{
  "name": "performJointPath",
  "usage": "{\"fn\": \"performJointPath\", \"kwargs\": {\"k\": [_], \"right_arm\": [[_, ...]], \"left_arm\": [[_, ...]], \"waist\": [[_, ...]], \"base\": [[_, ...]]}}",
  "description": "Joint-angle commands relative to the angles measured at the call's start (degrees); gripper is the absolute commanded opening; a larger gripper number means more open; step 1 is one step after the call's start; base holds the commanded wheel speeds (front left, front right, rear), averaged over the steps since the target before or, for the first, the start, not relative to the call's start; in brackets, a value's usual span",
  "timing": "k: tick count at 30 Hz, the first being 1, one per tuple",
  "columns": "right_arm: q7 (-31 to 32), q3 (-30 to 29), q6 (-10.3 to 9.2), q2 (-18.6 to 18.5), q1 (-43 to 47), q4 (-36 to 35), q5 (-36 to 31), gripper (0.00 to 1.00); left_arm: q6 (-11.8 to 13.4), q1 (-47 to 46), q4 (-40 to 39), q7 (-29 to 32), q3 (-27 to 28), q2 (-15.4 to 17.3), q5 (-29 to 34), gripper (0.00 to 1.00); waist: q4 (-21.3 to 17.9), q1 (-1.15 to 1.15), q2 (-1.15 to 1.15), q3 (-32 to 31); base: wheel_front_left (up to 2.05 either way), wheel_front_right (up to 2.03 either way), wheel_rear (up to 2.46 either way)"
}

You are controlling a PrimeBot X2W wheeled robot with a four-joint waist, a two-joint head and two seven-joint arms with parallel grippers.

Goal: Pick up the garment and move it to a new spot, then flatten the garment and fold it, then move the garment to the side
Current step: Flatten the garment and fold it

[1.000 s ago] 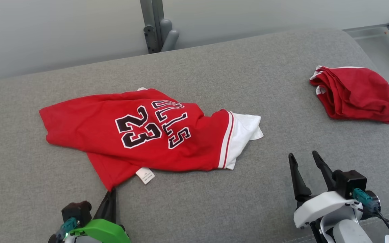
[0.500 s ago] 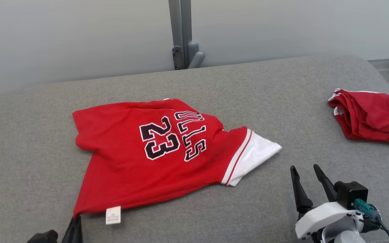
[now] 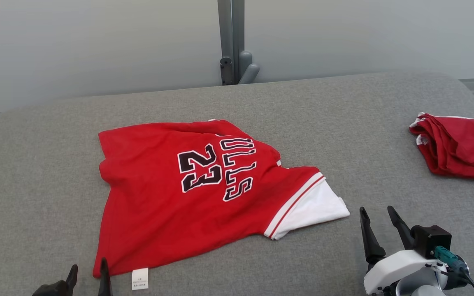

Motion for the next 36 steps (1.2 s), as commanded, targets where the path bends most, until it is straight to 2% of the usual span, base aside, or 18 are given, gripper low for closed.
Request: {"fn": "performJointPath", "kwargs": {"k": [1, 14, 28, 29, 33, 34, 35, 36], "right_arm": [[-0.16, -0.05, -0.07, -0.17, -0.10, 0.40, -0.43, 1.00], [-0.16, -0.23, -0.07, -0.17, -2.89, 8.13, -0.44, 1.00], [-0.15, -1.53, -0.07, -0.17, -6.91, 16.95, 2.57, 1.00], [-0.15, -1.42, -0.07, -0.17, -6.84, 17.22, 2.96, 0.98], [-0.08, -1.12, -0.07, -0.14, -7.05, 17.43, 3.34, 0.43], [-0.08, -1.01, -0.07, -0.15, -7.16, 17.16, 3.41, 0.27], [-0.08, -0.94, -0.07, -0.15, -7.38, 16.43, 3.57, 0.05], [-0.08, -0.94, -0.07, -0.15, -7.38, 16.43, 3.57, 0.05]], "left_arm": [[-0.09, -0.65, -0.74, 0.00, -0.17, 0.14, 0.49, 1.00], [0.18, -1.34, -4.16, 0.00, -9.05, -0.13, -2.52, 1.00], [0.18, -1.69, -5.89, 0.00, -11.24, -0.14, -2.58, 1.00], [0.17, -1.64, -5.86, 0.00, -11.29, -0.14, -2.67, 1.00], [0.15, -1.32, -5.99, 0.00, -11.16, -0.15, -2.74, 1.00], [0.15, -1.29, -6.04, 0.00, -11.11, -0.15, -2.77, 1.00], [0.14, -1.29, -6.08, 0.00, -11.14, -0.15, -2.72, 1.00], [0.14, -1.29, -6.08, 0.00, -11.14, -0.15, -2.72, 1.00]], "waist": [[0.41, 0.00, 0.00, 0.19], [6.27, 0.00, 0.00, 4.09], [9.50, 0.00, 0.00, 5.27], [9.58, 0.00, 0.00, 5.27], [9.57, 0.00, 0.00, 5.30], [9.52, 0.00, 0.00, 5.32], [9.47, 0.00, 0.00, 5.33], [9.47, 0.00, 0.00, 5.33]], "base": [[0.00, 0.00, 0.00], [0.00, 0.00, 0.00], [0.00, 0.00, 0.00], [0.00, 0.00, 0.00], [0.00, 0.00, 0.00], [0.00, 0.00, 0.00], [0.00, 0.00, 0.00], [0.00, 0.00, 0.00]]}}
